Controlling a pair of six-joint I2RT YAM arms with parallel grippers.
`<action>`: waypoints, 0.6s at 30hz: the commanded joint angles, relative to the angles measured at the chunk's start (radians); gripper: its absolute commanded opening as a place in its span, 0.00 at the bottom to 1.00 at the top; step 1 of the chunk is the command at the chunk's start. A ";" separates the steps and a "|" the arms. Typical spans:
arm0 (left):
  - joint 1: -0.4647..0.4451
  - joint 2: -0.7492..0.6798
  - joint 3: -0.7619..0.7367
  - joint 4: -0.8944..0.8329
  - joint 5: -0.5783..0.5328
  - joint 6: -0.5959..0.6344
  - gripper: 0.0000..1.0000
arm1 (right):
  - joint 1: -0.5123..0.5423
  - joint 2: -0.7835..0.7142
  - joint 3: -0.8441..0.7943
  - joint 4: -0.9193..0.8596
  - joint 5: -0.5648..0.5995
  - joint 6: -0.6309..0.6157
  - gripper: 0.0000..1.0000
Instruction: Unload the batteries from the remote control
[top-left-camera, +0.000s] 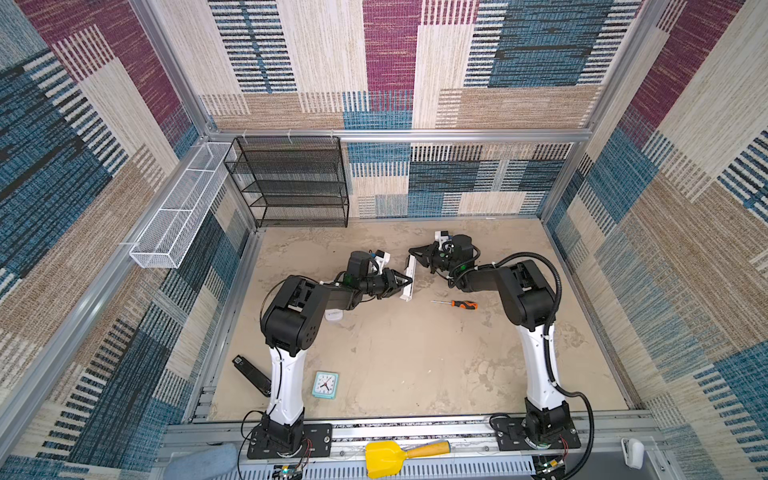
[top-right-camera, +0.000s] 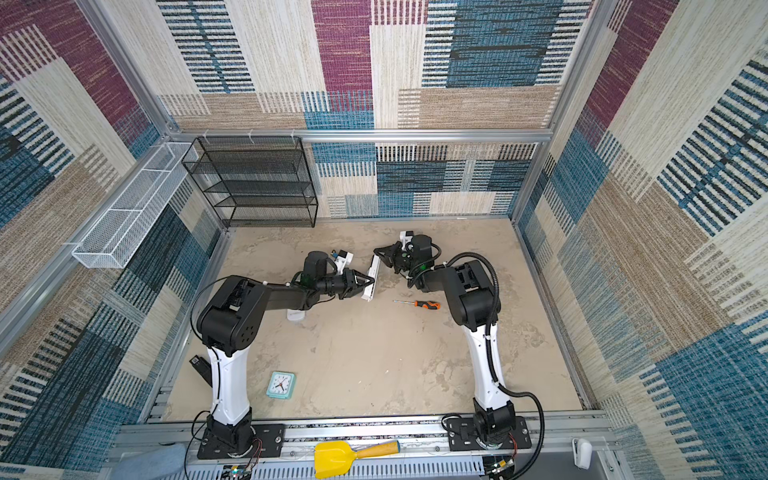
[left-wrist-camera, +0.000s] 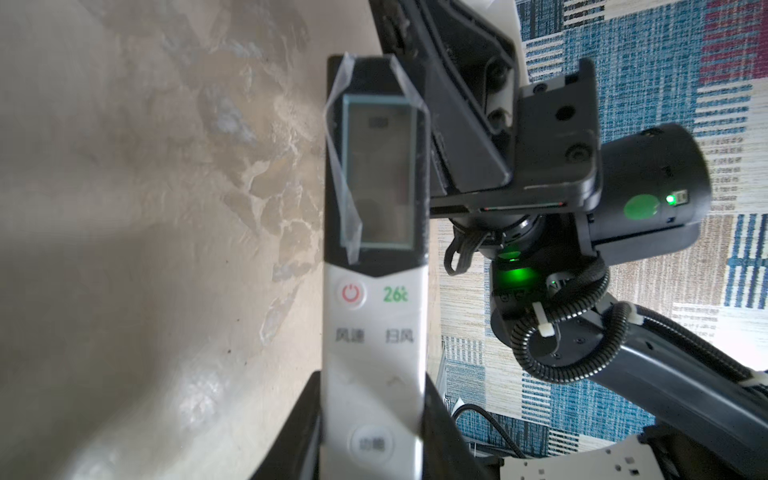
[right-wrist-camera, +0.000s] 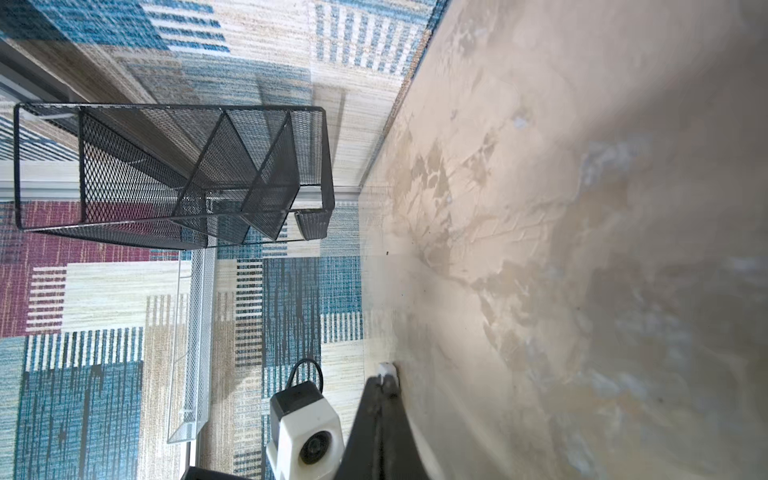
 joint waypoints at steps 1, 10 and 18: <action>0.007 0.001 0.027 0.133 -0.107 0.053 0.00 | 0.019 0.001 0.046 -0.114 -0.212 -0.043 0.02; 0.066 -0.018 -0.004 -0.031 -0.128 0.131 0.00 | -0.092 -0.002 0.305 -0.582 -0.060 -0.401 0.56; 0.133 -0.107 -0.031 -0.065 -0.086 0.162 0.00 | -0.124 -0.141 0.292 -0.702 -0.079 -0.598 0.59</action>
